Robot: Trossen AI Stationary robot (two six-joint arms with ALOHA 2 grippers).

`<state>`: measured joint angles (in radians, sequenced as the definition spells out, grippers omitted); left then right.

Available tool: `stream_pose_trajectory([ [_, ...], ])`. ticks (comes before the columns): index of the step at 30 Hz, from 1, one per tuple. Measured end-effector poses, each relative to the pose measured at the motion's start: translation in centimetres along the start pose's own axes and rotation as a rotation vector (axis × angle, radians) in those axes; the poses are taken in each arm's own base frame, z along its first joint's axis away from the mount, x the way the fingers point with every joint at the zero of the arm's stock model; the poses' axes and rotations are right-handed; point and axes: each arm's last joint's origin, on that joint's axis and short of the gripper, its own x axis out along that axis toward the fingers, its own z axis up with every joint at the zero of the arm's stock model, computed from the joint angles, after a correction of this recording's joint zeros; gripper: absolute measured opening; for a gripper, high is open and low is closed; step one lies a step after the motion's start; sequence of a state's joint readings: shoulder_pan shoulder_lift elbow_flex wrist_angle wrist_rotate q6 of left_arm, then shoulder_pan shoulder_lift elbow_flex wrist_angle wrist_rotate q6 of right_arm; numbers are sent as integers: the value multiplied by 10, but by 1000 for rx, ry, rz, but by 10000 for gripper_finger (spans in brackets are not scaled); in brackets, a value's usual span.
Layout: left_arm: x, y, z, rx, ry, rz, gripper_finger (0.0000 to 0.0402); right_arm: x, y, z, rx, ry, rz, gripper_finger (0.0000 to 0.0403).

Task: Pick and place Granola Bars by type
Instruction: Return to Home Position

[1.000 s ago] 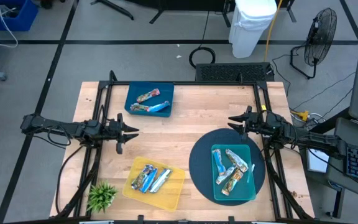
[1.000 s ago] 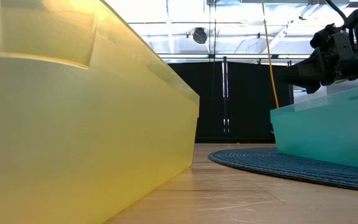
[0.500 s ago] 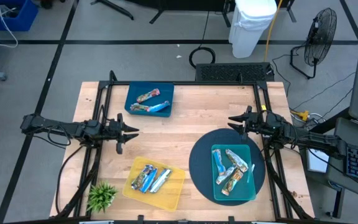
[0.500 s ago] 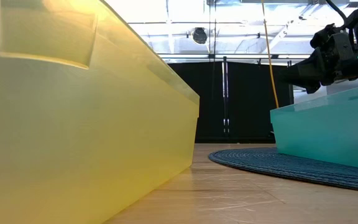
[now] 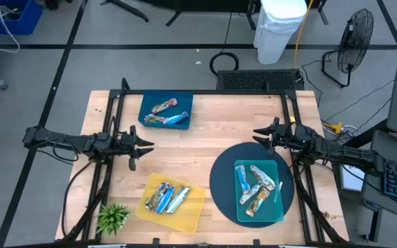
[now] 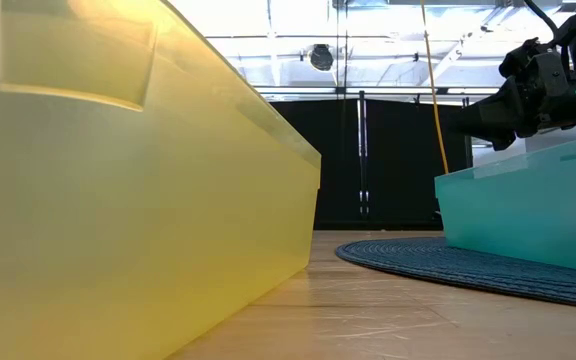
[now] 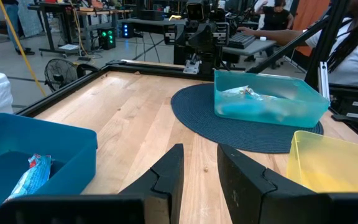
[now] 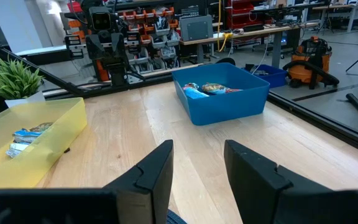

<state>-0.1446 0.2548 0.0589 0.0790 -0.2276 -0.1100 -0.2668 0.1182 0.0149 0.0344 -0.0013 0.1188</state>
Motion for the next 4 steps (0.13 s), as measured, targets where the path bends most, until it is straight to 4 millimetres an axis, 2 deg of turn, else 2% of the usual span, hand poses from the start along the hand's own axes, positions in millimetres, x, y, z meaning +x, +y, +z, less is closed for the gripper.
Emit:
stream_pose_trajectory([
  [4,0,0,0,0,0,0,102,0,0,0,0,0,0,134],
])
